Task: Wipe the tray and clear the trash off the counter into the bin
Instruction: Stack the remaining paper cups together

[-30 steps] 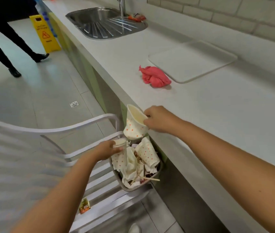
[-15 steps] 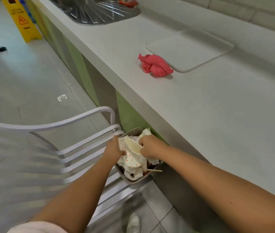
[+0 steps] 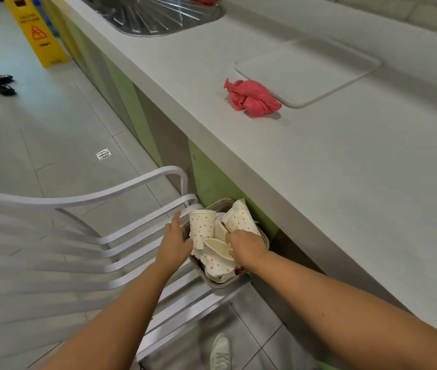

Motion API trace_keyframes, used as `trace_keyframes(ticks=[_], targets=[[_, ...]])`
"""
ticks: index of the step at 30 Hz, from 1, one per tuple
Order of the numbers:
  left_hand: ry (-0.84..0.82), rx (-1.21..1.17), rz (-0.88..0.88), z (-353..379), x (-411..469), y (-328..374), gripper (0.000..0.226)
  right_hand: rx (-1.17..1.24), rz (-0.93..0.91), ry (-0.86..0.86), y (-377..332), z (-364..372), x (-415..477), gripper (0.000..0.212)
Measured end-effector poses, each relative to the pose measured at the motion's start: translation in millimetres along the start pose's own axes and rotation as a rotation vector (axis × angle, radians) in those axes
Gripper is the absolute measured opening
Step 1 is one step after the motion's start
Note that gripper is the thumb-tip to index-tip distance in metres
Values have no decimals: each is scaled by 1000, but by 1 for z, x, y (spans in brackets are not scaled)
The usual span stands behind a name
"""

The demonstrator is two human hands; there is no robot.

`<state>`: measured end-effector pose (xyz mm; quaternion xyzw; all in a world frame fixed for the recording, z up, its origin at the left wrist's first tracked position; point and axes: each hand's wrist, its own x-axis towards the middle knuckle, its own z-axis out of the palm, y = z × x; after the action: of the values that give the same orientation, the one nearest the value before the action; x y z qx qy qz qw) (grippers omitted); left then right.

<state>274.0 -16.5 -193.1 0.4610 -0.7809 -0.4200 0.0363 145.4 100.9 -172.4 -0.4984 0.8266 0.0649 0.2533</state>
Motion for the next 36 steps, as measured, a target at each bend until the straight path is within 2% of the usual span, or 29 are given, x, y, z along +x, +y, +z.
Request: trace_keyframes(ticks=[4, 7, 11, 16, 22, 27, 31, 36], targets=[[7, -45, 52, 5, -11, -3, 74, -39, -69, 11, 1, -2, -3, 41], [-39, -75, 70, 9, -12, -5, 81, -49, -94, -17, 2, -4, -3, 48], [-103, -3, 99, 13, -12, -11, 92, -18, -117, -53, 4, -3, -6, 53], [-133, 122, 120, 22, -20, -15, 97, 83, -132, -108, 10, -13, -9, 47], [-119, 154, 49, 40, -38, -22, 72, 28, -169, -126, 4, -10, -15, 38], [-130, 163, 39, 40, -41, -24, 63, 19, -196, -108, -3, 0, -16, 39], [-153, 180, 30, 34, -36, -20, 56, 170, -137, -103, 4, -19, -9, 49], [-167, 194, 7, 29, -34, -15, 44, 483, 27, 136, 8, -46, 3, 52]])
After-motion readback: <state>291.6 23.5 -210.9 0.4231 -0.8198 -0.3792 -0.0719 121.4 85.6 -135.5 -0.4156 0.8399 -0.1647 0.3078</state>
